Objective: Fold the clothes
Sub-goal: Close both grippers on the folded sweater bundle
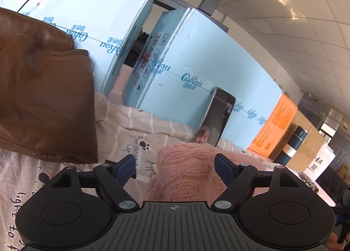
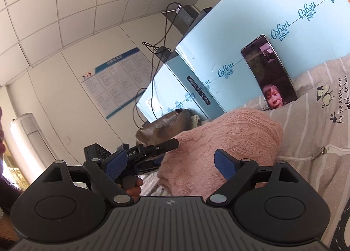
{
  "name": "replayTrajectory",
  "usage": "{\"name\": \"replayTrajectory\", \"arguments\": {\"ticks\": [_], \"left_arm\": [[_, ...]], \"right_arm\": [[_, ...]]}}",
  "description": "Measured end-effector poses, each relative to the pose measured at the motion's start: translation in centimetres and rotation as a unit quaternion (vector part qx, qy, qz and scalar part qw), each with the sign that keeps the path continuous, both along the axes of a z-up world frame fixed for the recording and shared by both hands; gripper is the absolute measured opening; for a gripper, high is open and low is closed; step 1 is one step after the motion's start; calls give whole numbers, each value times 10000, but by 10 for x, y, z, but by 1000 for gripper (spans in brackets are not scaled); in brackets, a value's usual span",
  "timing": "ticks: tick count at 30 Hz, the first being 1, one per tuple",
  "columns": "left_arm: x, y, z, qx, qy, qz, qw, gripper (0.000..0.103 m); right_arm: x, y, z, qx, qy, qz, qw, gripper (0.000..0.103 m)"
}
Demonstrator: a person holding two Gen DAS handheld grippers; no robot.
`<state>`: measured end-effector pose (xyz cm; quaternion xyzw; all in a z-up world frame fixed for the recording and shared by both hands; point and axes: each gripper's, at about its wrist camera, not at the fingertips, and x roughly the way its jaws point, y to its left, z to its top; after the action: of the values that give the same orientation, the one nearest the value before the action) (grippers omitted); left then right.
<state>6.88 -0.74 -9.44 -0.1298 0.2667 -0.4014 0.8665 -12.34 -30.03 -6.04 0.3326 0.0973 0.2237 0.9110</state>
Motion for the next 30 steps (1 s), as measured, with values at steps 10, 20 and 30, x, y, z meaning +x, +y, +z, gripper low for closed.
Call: {"name": "replayTrajectory", "arguments": {"ticks": [10, 20, 30], "left_arm": [[0, -18, -18, 1017, -107, 285, 9943, 98], [-17, 29, -22, -356, 1758, 1209, 9763, 101], [-33, -18, -31, -307, 1186, 728, 9898, 91]], "right_arm": [[29, 4, -20, -305, 1054, -114, 9939, 93], [9, -20, -16, 187, 894, -1463, 9850, 103], [37, -1, -31, -163, 1770, -1319, 9752, 98]]}}
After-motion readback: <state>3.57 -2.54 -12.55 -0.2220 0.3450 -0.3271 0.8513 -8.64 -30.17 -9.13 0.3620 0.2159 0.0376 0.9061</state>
